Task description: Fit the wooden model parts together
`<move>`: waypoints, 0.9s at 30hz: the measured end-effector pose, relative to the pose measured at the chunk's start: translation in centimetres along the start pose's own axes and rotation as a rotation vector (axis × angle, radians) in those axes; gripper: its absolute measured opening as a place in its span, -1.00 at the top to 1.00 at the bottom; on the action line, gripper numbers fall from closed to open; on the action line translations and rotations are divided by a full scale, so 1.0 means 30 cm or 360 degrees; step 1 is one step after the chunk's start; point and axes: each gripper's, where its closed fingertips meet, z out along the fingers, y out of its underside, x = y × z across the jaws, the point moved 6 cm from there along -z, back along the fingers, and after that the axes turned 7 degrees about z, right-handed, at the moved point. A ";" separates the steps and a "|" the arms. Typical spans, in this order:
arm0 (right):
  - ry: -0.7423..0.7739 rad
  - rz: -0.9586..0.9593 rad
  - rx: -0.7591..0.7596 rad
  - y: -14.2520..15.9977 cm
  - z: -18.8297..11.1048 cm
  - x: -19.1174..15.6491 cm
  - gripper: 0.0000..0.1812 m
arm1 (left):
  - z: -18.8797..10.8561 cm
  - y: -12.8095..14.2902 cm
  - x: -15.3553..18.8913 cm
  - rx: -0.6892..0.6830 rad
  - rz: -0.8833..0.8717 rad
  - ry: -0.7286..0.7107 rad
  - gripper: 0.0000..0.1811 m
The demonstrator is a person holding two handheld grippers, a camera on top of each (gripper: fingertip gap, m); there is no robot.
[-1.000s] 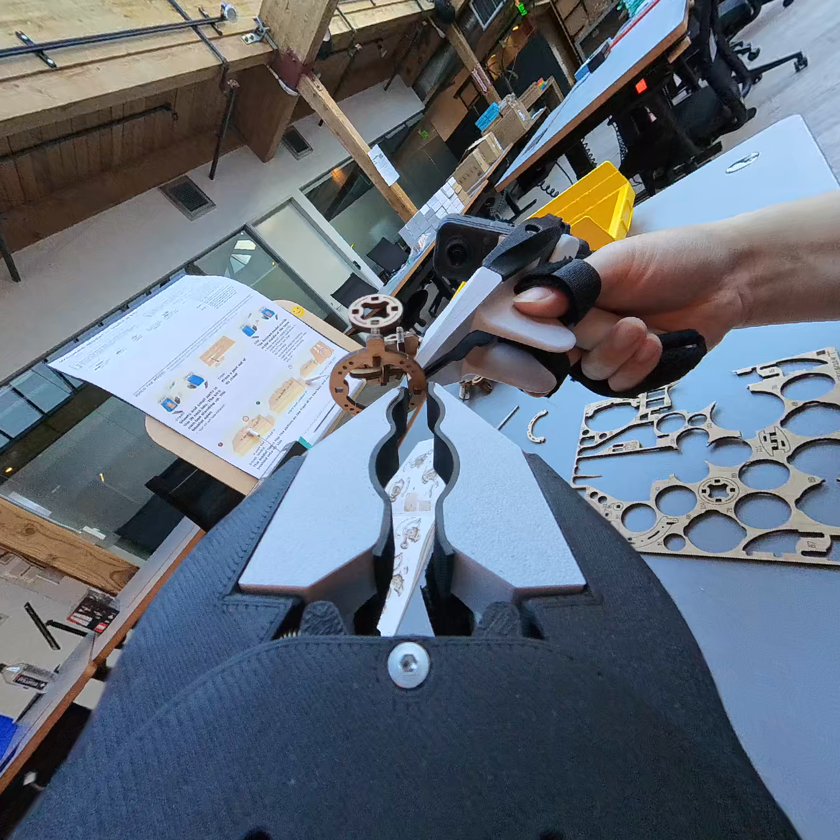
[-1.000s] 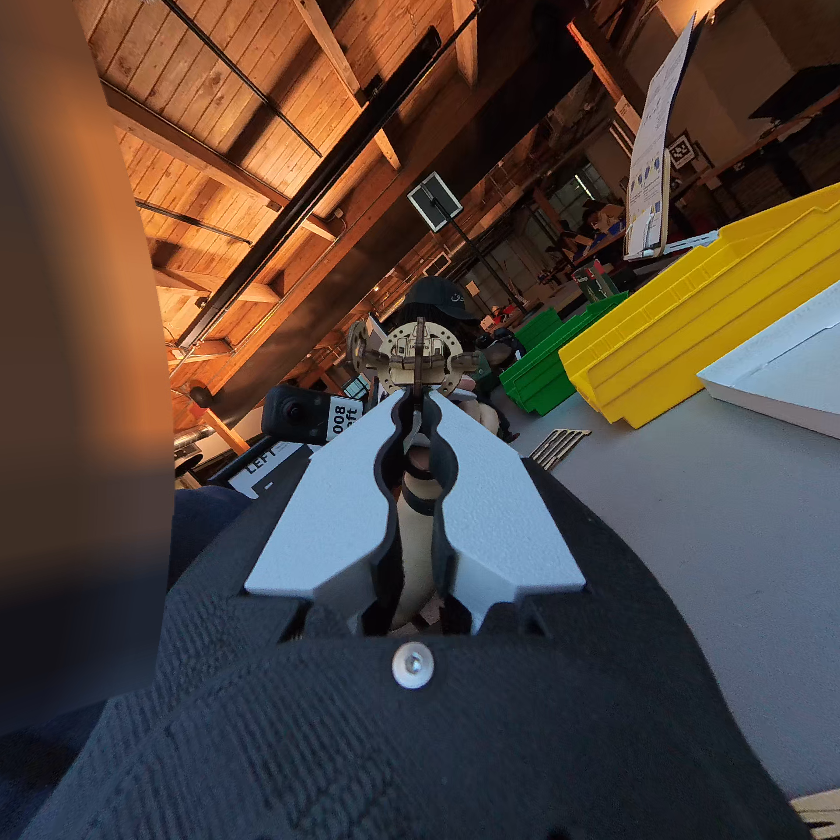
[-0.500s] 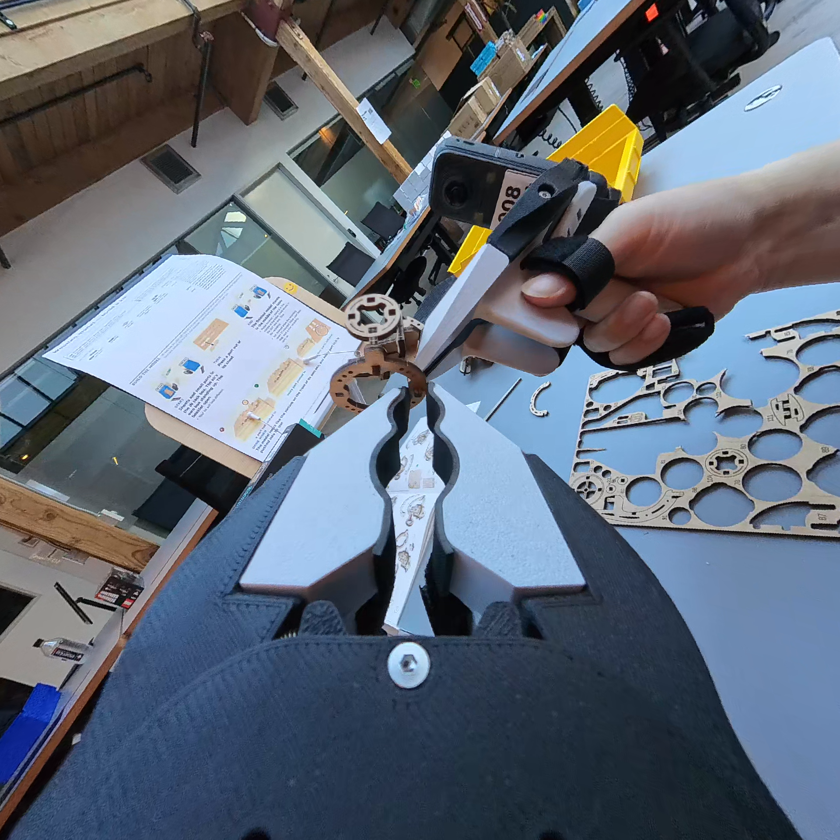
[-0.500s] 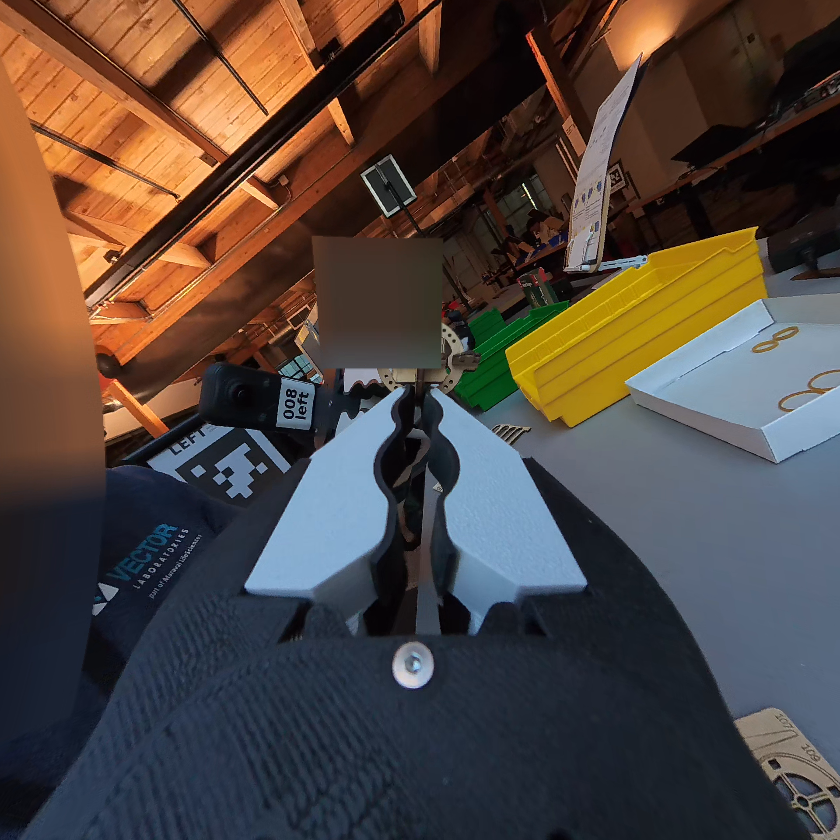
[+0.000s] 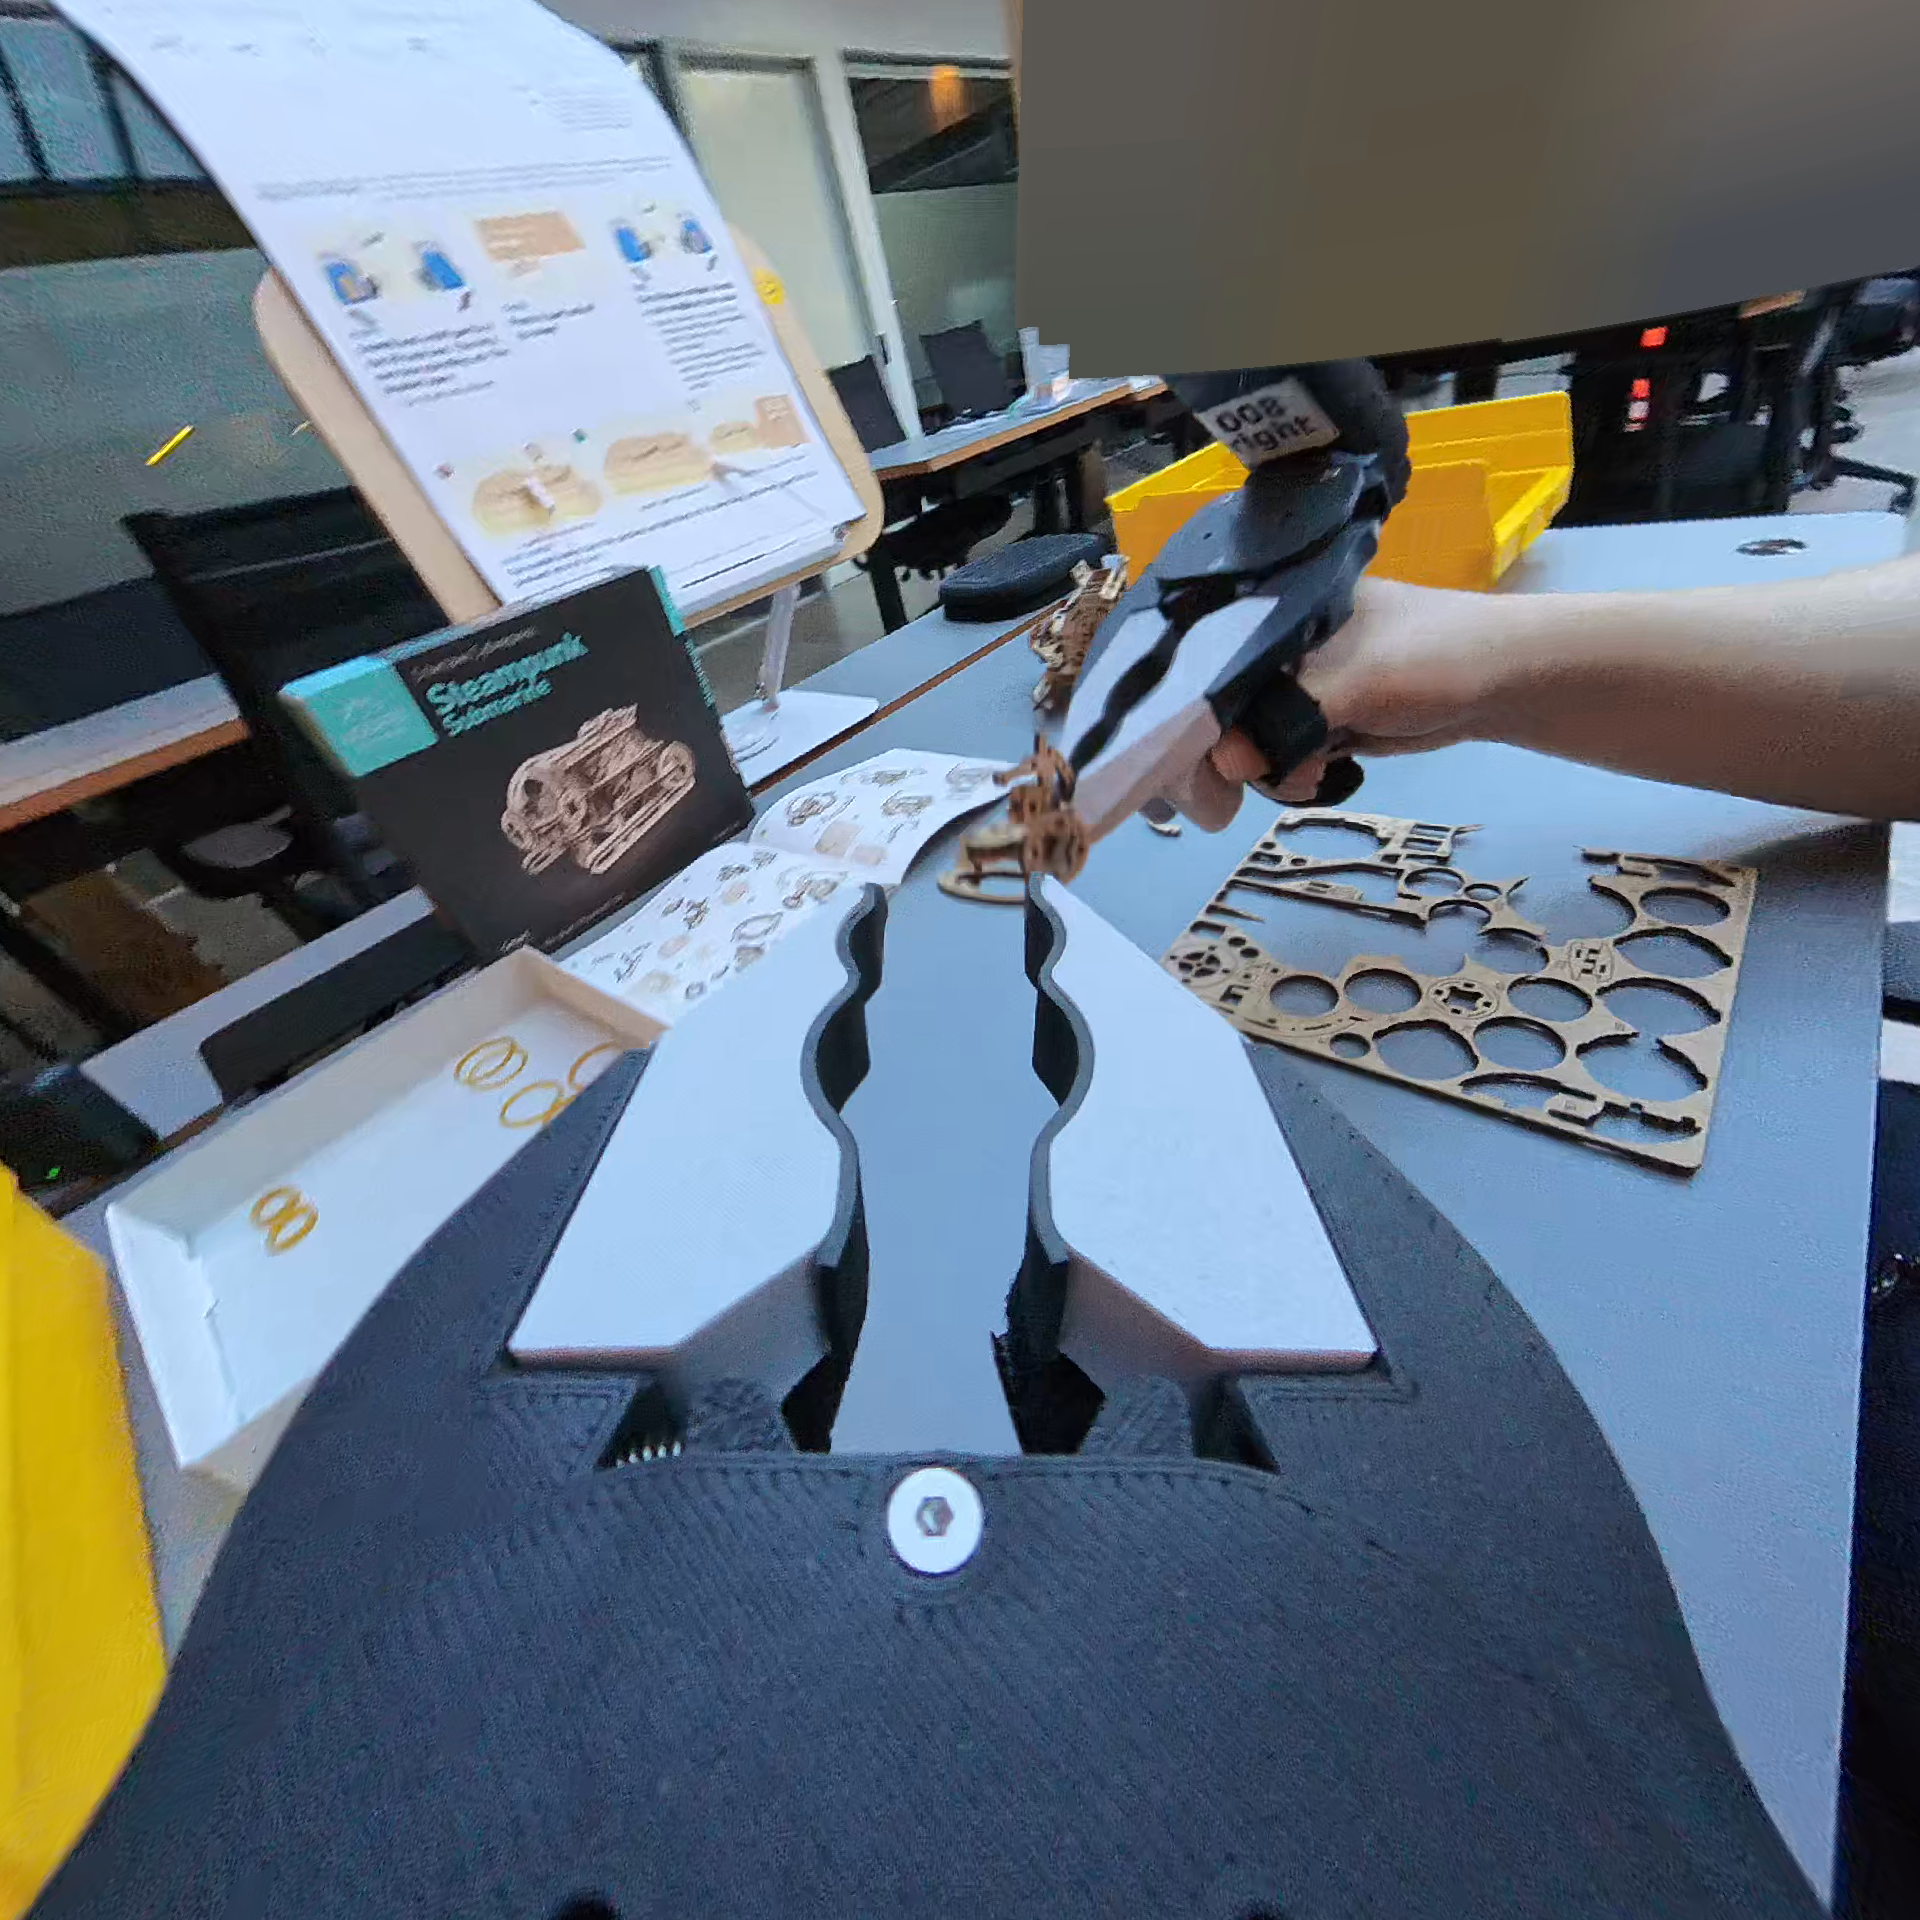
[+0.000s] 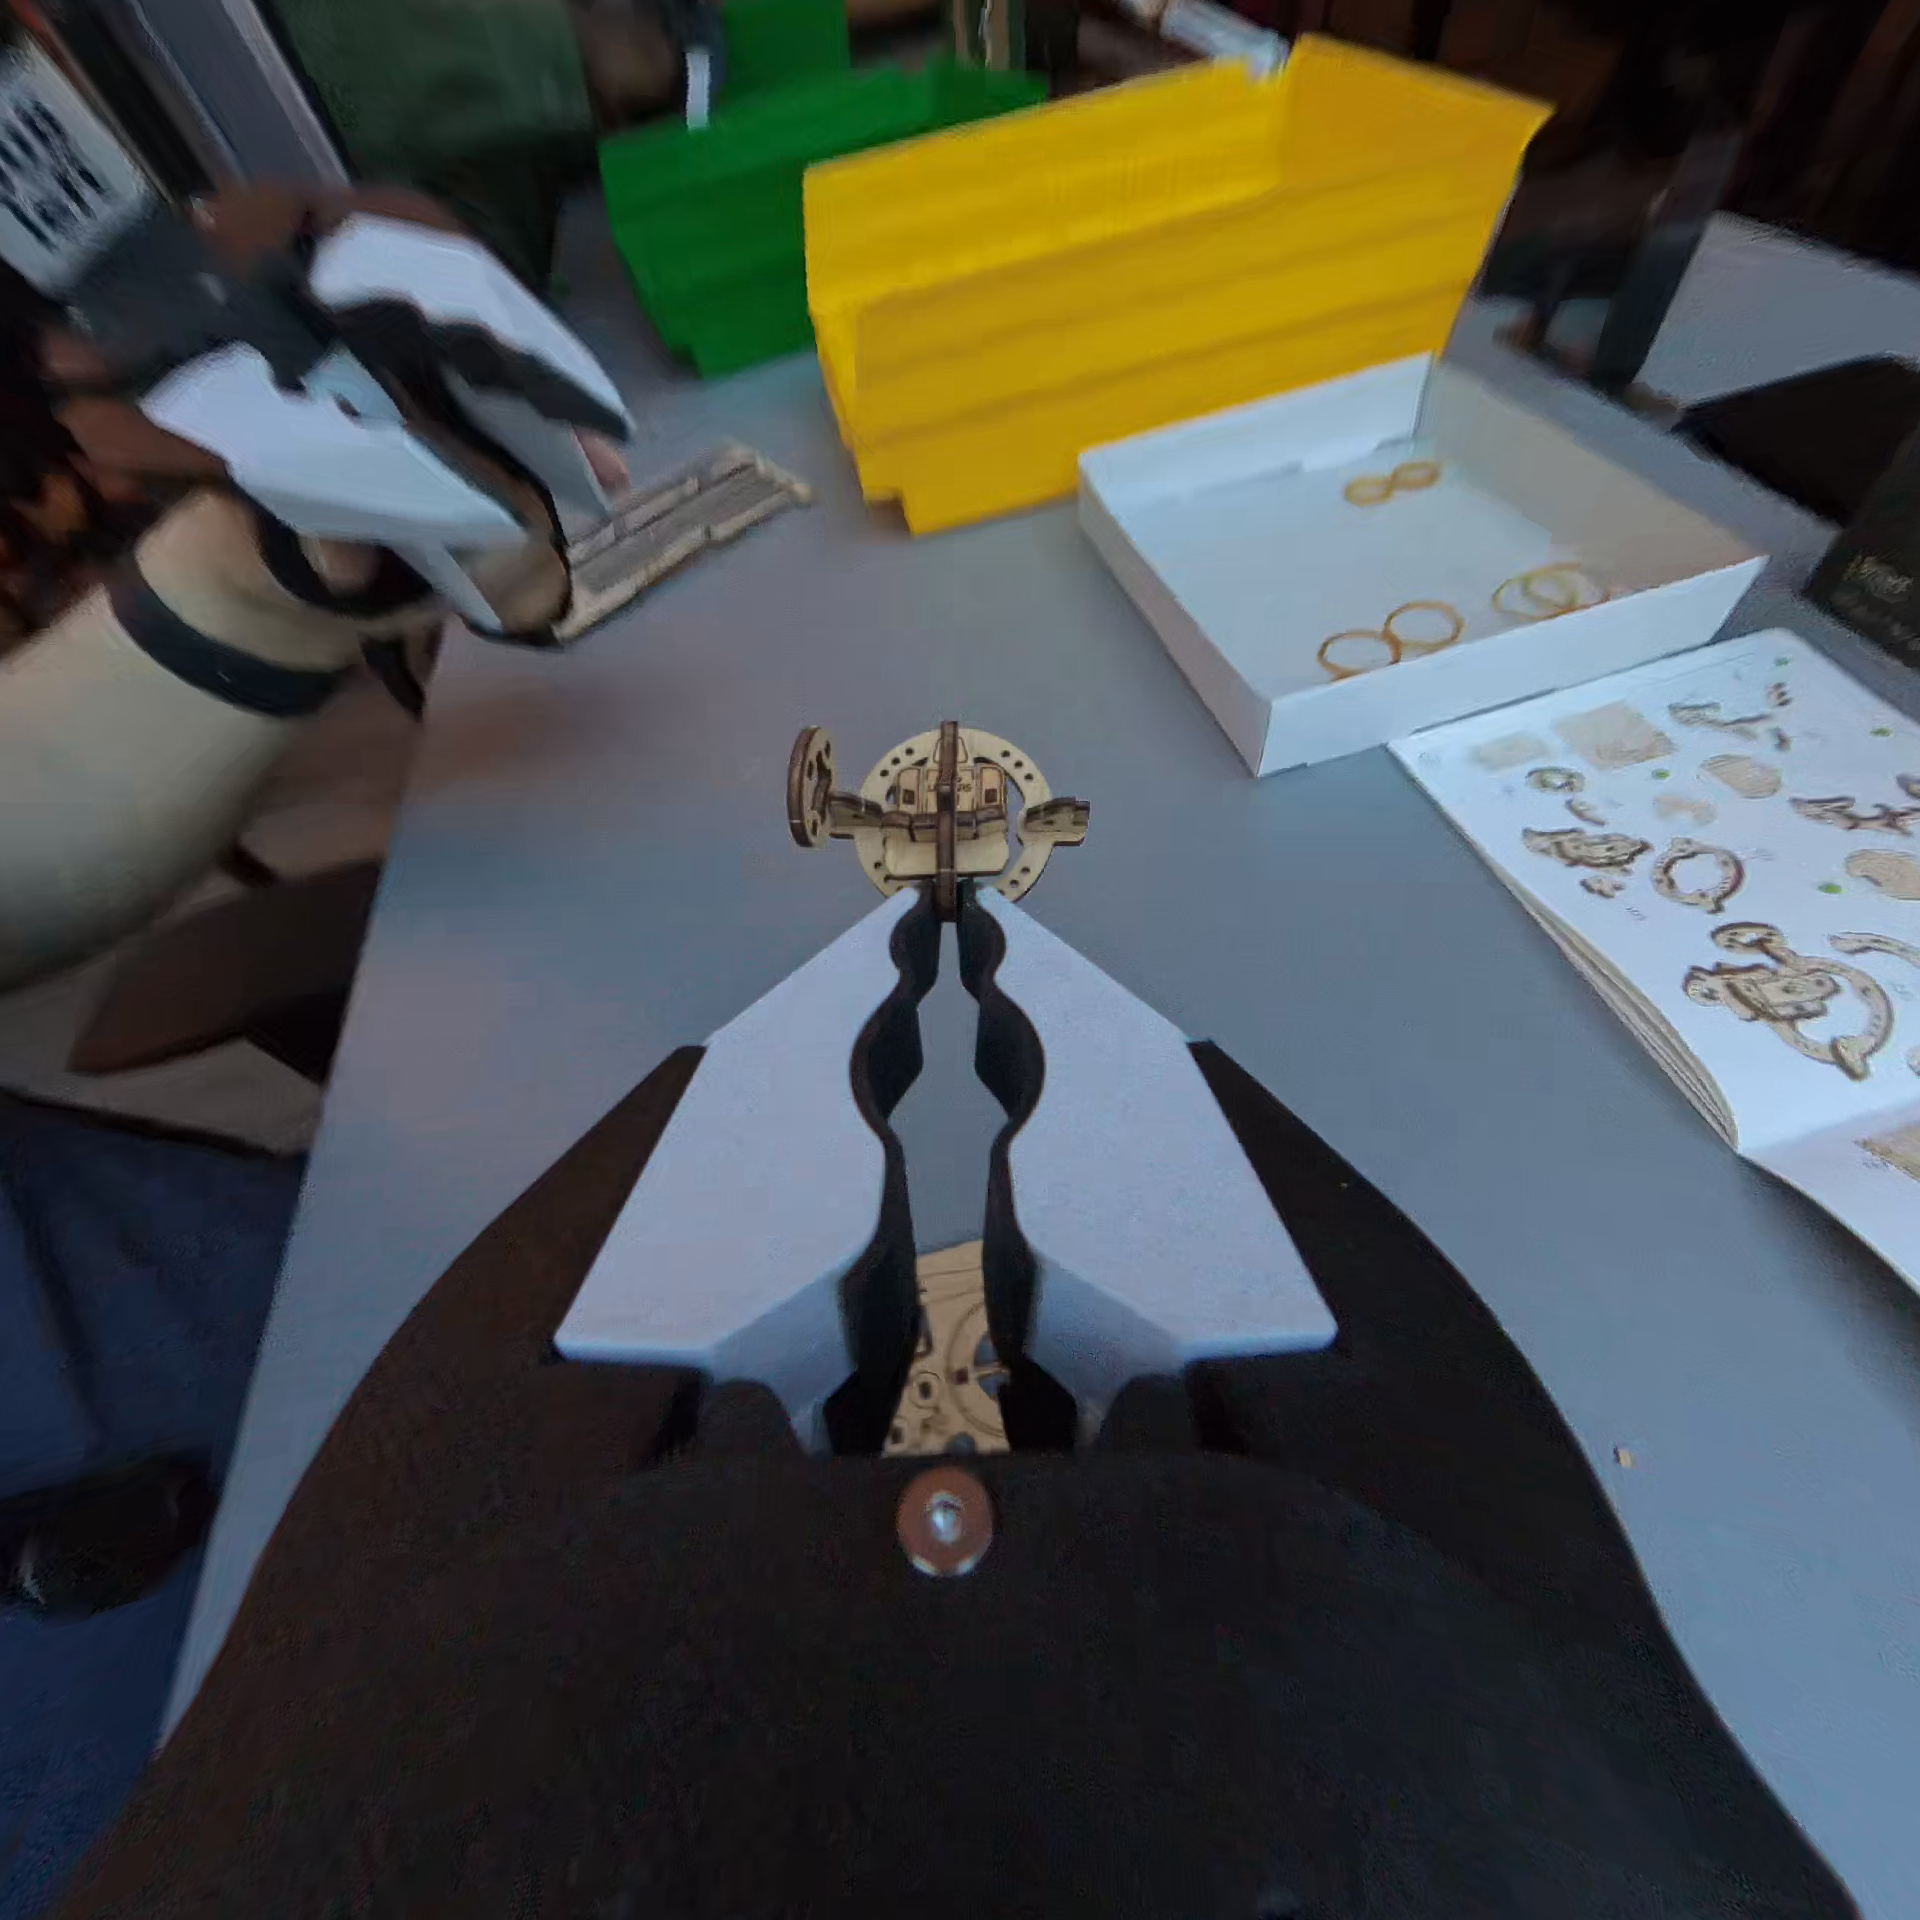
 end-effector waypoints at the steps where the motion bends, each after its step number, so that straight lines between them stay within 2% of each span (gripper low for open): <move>1: -0.0017 -0.0049 -0.0094 0.015 0.034 0.015 0.98 | -0.013 0.009 -0.005 -0.0004 -0.0030 -0.0032 0.72; 6: 0.0045 -0.0144 -0.0362 0.034 0.190 0.071 0.98 | -0.054 0.040 -0.048 0.0035 -0.0177 -0.0162 0.73; 12: 0.0154 -0.0099 -0.0401 0.027 0.307 0.088 0.98 | -0.088 0.066 -0.096 -0.0015 -0.0239 -0.0205 0.73; 16: 0.0229 -0.0045 -0.0404 0.051 0.338 0.089 0.98 | -0.107 0.073 -0.102 0.0011 -0.0263 -0.0215 0.73; 27: 0.0342 0.0051 -0.0357 0.103 0.341 0.051 0.93 | -0.115 0.093 -0.099 -0.0001 -0.0284 -0.0216 0.73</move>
